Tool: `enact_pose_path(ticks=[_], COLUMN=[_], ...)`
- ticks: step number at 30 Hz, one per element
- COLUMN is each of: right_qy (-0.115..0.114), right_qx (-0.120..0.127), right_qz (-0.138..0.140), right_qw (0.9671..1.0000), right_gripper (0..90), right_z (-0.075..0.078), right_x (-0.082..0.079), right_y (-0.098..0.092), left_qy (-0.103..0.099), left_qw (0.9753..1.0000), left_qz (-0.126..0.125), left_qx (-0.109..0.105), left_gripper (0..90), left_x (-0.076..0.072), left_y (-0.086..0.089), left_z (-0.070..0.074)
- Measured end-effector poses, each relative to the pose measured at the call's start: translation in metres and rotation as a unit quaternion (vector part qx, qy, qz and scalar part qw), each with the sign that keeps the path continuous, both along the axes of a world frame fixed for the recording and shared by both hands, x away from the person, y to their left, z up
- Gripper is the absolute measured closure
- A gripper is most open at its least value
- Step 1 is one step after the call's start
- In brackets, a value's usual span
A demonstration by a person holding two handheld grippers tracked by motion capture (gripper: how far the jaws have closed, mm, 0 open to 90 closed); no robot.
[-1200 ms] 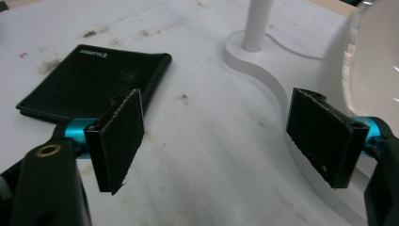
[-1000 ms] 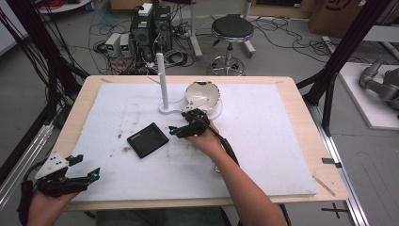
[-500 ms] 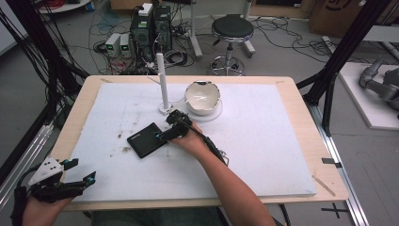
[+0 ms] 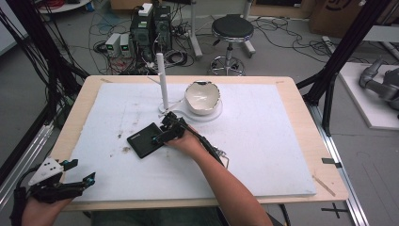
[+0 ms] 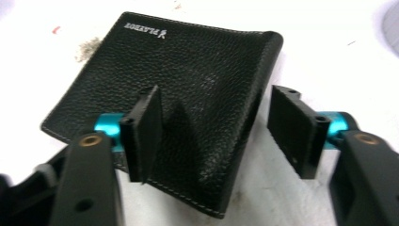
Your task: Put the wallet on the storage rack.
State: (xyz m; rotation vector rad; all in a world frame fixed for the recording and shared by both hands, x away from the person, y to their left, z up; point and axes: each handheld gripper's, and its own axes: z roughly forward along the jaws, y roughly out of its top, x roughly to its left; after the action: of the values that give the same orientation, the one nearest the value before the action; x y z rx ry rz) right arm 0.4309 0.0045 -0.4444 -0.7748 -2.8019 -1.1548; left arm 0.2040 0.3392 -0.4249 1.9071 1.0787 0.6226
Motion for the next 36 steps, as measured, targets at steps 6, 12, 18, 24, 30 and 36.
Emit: enact_pose_path(ticks=[6,12,18,24,30,36], right_qy=[0.020,-0.001,-0.050,-0.086,-0.127,-0.148], right_qx=[0.009,0.001,-0.015,0.008,0.023,0.036], right_qz=[0.005,0.002,0.008,0.020,0.019,0.005], right_qw=[0.9997,1.0000,0.9986,0.9960,0.9915,0.9884], right_gripper=[51.0,73.7,80.9,83.2,83.9,84.1], right_z=[0.001,0.007,0.016,0.029,0.045,0.058], right_x=[0.001,-0.001,-0.010,-0.017,-0.026,-0.028], right_y=[-0.002,-0.005,-0.001,-0.003,-0.008,-0.021], left_qy=[0.002,0.003,0.004,0.003,0.000,0.000], left_qw=[1.0000,1.0000,1.0000,1.0000,0.9999,0.9998], left_qz=[-0.005,-0.008,-0.007,-0.006,-0.014,-0.018], left_qx=[-0.003,-0.001,-0.001,-0.003,-0.003,-0.005], left_gripper=[20.0,20.0,20.1,20.1,20.1,20.1], left_x=[0.000,0.000,0.000,-0.001,0.000,0.004], left_y=[0.000,-0.001,0.000,0.001,0.000,-0.003], left_z=[-0.001,-0.001,-0.002,-0.002,-0.001,-0.001])
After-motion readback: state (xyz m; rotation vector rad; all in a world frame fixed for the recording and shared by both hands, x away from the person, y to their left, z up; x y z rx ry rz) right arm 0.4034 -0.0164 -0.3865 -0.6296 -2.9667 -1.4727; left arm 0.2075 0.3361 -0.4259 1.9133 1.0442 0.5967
